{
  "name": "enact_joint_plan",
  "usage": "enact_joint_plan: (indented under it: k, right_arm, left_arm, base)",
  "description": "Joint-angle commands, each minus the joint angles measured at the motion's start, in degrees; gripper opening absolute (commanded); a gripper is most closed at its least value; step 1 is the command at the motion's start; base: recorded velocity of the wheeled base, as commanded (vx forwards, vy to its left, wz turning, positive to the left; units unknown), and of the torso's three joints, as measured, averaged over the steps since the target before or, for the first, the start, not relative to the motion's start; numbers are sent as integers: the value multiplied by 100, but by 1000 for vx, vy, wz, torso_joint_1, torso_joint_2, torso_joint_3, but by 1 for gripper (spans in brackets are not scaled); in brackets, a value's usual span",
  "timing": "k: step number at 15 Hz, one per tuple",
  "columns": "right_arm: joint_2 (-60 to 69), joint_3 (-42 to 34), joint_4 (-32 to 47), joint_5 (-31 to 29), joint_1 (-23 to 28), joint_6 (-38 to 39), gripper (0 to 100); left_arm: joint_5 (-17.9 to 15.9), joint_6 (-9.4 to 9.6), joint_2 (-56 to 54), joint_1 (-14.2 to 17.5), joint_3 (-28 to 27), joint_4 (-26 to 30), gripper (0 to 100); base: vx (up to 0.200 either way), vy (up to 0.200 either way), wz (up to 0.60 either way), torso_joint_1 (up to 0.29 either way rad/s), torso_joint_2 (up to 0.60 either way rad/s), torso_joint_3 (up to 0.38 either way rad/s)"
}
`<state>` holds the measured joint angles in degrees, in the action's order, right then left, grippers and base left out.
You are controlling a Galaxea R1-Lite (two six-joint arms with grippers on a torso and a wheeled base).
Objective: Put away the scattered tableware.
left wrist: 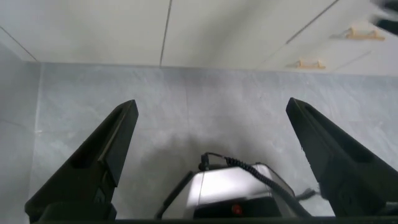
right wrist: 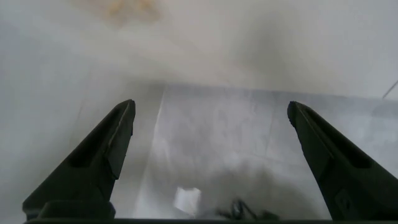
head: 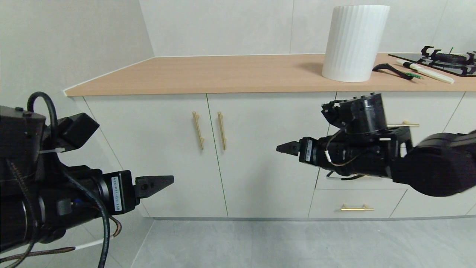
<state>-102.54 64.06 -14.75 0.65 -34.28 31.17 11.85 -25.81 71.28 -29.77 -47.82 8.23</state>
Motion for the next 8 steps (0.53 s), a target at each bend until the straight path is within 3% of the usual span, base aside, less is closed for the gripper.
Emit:
enact_joint_plan:
  k: [1, 3, 4, 5, 6, 7, 8]
  right_arm:
    - [2255, -1326, -168, -302, -79, -419, 100]
    - [3433, -2170, -186, -856, -70, -753, 100]
    - [4119, -2565, -221, -935, -44, -1060, 100]
    - [4409, -2724, -230, -944, -35, -1148, 100]
    - [5595, -3207, -168, -970, 35, -1535, 100]
    - [6096, -3409, -116, -987, 132, -1834, 100]
    - [6966, -3813, 95, -1075, 888, -2423, 100]
  left_arm:
    - [2, 322, -1230, 375, 458, 3, 100]
    - [2, 612, -2171, 569, 942, 3, 100]
    - [-7, 876, -2663, 709, 1179, 3, 100]
    - [-7, 981, -2848, 780, 1267, 12, 100]
    - [-16, 1359, -3507, 1035, 1530, 12, 100]
    - [-16, 1456, -3814, 1114, 1627, 21, 100]
    - [-25, 1579, -4438, 1289, 1829, 30, 100]
  base:
    - [0, 0, 0, 0, 0, 0]
    - [0, 0, 0, 0, 0, 0]
    - [0, 0, 0, 0, 0, 0]
    - [0, 0, 0, 0, 0, 0]
    - [0, 0, 0, 0, 0, 0]
    - [0, 0, 0, 0, 0, 0]
    - [0, 0, 0, 0, 0, 0]
